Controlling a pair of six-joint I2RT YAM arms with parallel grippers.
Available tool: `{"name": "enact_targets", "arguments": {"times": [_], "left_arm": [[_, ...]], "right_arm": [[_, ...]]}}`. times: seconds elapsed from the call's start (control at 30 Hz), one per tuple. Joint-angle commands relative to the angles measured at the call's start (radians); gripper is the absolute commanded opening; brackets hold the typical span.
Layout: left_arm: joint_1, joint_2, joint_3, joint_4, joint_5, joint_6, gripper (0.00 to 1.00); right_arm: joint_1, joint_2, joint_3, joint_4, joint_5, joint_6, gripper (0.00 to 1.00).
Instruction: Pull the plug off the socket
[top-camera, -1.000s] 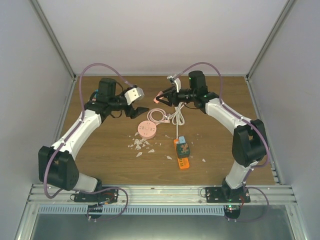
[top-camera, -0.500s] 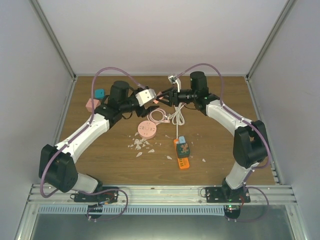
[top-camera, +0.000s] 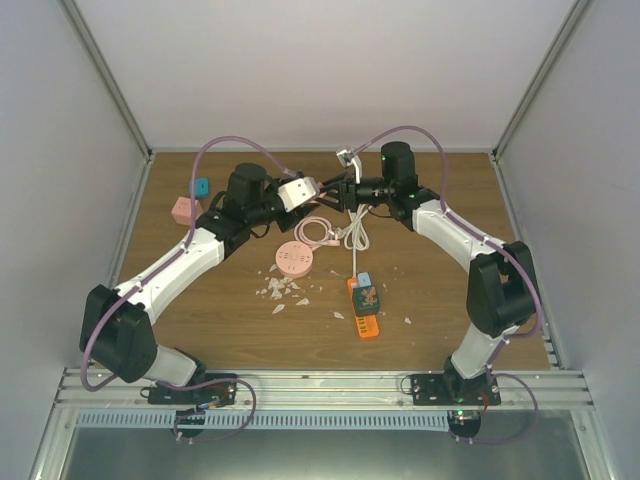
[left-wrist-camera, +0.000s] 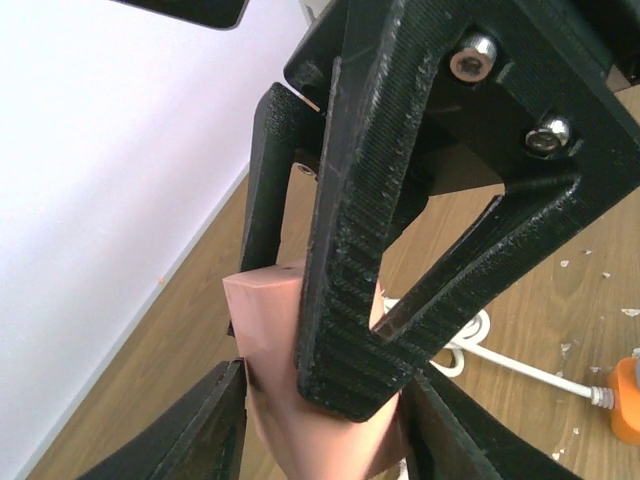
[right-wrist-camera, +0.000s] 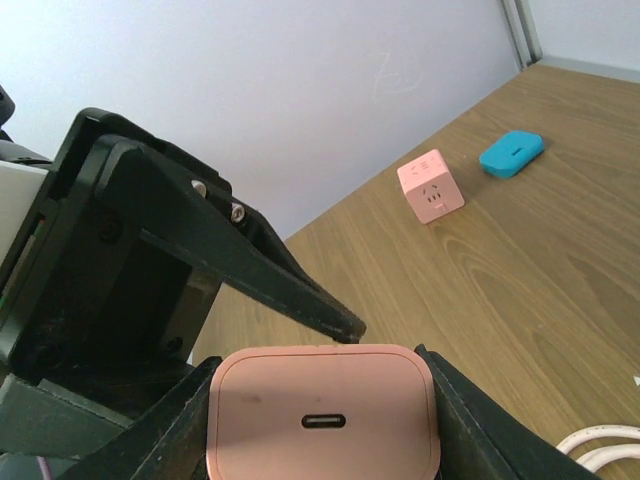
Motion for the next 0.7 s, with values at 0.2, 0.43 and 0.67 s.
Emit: {"name": "enact_targets", "arguments": {"times": [0.2,0.43,0.67], "left_arm": [[-0.011,0.01,0.015,0.036,-0.031,0.008,0.22],[-0.002,-0.006,-0.002,-0.002,-0.024,0.013,0.1],[0.073,-0.022,-0.031,-0.062,0.051,-0.027,0.04]], "right_arm": [[-0.006,-0.049,-0.012,0.031,-0.015,0.015,0.25],[-0.006,-0.055,-0.01,0.013,0.0,0.003,0.6],[-0.014,-0.062,-0.009,-0.008,0.018,-0.024,0.85]]}}
